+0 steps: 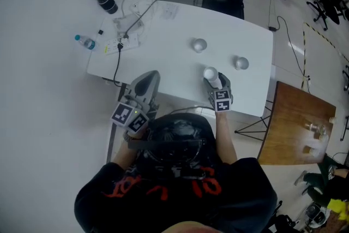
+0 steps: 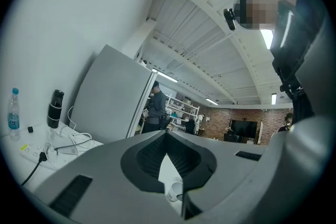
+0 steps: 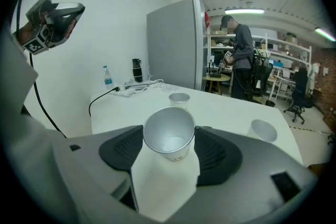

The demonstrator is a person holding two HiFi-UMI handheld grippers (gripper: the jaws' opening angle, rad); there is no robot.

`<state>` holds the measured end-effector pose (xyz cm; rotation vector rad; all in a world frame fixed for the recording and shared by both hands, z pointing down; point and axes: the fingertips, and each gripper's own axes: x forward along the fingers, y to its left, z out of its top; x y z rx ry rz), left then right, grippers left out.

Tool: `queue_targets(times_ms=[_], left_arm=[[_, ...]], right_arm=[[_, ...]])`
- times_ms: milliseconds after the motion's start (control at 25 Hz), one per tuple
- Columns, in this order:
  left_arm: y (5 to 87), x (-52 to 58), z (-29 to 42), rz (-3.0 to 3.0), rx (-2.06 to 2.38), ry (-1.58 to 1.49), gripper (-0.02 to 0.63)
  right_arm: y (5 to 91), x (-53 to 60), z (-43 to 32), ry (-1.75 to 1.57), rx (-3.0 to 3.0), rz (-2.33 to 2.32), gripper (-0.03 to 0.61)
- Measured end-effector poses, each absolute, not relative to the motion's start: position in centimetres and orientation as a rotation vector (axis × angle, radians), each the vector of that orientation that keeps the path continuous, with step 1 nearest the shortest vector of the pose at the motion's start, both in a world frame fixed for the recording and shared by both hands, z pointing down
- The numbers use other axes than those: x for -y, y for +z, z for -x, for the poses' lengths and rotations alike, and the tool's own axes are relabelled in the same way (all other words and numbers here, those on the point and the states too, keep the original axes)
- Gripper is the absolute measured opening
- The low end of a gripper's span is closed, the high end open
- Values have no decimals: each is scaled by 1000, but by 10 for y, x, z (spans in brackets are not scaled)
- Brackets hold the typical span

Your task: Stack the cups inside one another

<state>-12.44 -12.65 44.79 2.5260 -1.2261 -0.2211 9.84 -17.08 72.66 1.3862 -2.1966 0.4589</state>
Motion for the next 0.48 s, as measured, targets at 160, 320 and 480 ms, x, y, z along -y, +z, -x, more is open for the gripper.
queue_targets(times_ms=[160,320,480], left_arm=[[447,128,125,-2529,1213,-230,0],[444,128,118,-2544,1192,-229,0],[443,130,110,-2557,1157,-226,0]], right_arm=[[716,166,-111,413,2174,-1431,322],[708,159,-126,414,2161,-1473,322],[704,151,-143,435,2138,-1524,322]])
